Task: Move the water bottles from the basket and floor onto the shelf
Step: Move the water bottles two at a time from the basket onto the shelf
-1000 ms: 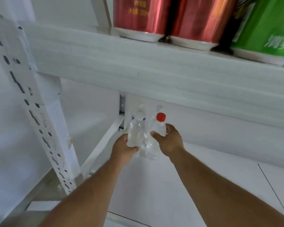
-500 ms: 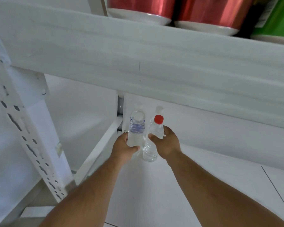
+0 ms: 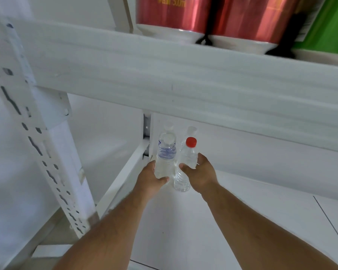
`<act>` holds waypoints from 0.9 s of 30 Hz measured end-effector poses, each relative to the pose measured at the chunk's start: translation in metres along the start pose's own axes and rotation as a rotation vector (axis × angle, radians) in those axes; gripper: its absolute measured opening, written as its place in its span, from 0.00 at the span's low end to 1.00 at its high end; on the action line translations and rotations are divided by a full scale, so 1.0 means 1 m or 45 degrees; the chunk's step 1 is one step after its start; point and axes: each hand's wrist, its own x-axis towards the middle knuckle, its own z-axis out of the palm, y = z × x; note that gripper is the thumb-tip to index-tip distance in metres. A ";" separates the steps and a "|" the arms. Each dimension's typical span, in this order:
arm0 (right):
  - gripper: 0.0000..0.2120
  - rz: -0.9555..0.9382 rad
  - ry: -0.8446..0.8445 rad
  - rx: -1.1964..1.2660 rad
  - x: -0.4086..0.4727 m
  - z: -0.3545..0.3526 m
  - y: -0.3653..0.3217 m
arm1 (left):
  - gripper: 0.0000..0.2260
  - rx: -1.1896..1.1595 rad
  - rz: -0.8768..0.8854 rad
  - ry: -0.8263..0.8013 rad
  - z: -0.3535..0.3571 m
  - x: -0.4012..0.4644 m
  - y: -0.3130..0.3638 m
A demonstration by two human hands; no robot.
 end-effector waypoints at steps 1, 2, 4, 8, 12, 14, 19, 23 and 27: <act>0.30 0.018 -0.003 0.003 -0.003 0.000 0.001 | 0.36 0.026 -0.017 -0.008 -0.002 -0.005 0.002; 0.32 0.037 -0.004 0.006 -0.006 0.000 0.002 | 0.35 0.045 -0.029 -0.009 -0.004 -0.010 0.004; 0.34 0.077 -0.013 -0.004 -0.016 -0.001 0.004 | 0.28 0.049 -0.025 0.011 -0.006 -0.024 0.006; 0.29 0.127 -0.028 -0.119 -0.045 -0.006 0.004 | 0.28 0.171 -0.010 -0.042 -0.016 -0.059 0.011; 0.27 0.019 -0.103 -0.452 -0.086 -0.011 -0.002 | 0.37 0.747 0.083 -0.303 -0.037 -0.092 0.015; 0.29 -0.062 -0.168 -0.730 -0.109 -0.011 -0.005 | 0.38 0.967 0.165 -0.394 -0.050 -0.109 0.020; 0.35 -0.240 -0.241 -1.171 -0.159 -0.013 -0.007 | 0.35 1.240 0.302 -0.493 -0.073 -0.147 0.033; 0.36 -0.244 -0.305 -1.258 -0.196 -0.016 -0.004 | 0.35 1.235 0.327 -0.494 -0.078 -0.180 0.036; 0.36 -0.230 -0.329 -1.249 -0.233 -0.023 0.005 | 0.35 1.197 0.330 -0.471 -0.078 -0.217 0.039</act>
